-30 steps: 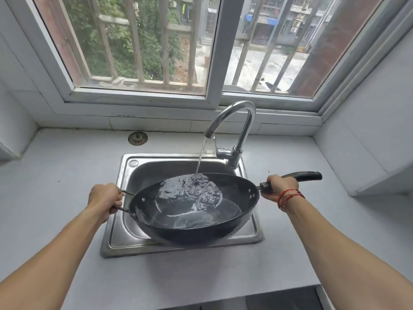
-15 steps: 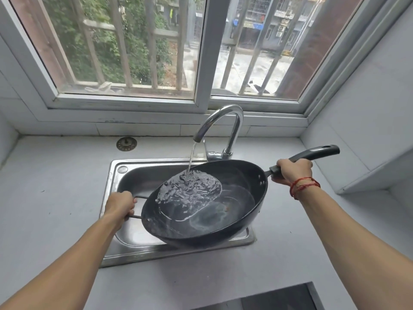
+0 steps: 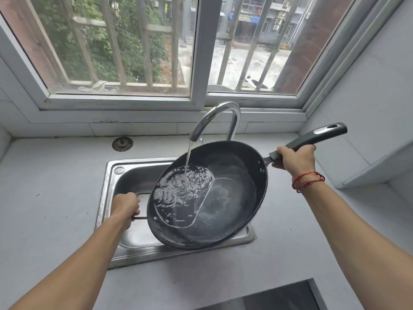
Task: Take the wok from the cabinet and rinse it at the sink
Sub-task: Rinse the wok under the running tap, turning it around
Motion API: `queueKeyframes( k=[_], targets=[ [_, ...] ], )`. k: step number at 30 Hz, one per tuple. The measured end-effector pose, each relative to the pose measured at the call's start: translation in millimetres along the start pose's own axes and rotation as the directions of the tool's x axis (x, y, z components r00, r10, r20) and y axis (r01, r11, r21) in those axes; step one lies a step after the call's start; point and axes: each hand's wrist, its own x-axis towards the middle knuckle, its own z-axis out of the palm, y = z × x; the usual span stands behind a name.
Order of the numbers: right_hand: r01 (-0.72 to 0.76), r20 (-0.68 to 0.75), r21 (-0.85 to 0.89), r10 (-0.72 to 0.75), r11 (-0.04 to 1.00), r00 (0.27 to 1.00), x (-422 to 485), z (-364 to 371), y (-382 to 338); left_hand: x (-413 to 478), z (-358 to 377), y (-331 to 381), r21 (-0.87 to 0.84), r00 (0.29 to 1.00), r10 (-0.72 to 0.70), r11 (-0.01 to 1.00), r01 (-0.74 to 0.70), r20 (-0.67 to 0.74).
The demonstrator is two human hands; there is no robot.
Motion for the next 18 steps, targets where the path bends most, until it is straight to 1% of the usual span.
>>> queueKeyframes(
  k=[10,13,18],
  targets=[
    [0.085,0.058,0.178,-0.097,0.980,0.994,2,11,5,17,-1,4,-0.145,0.998,-0.043,0.989,0.037,-0.037],
    [0.077,0.077,0.228,-0.097,0.971,0.992,5,15,7,19,-4,10,-0.179,0.998,-0.045,0.983,0.035,-0.053],
    [0.026,0.110,0.271,-0.058,0.962,0.992,9,25,15,19,-9,21,-0.230,0.988,-0.024,0.973,-0.012,-0.153]
  ],
)
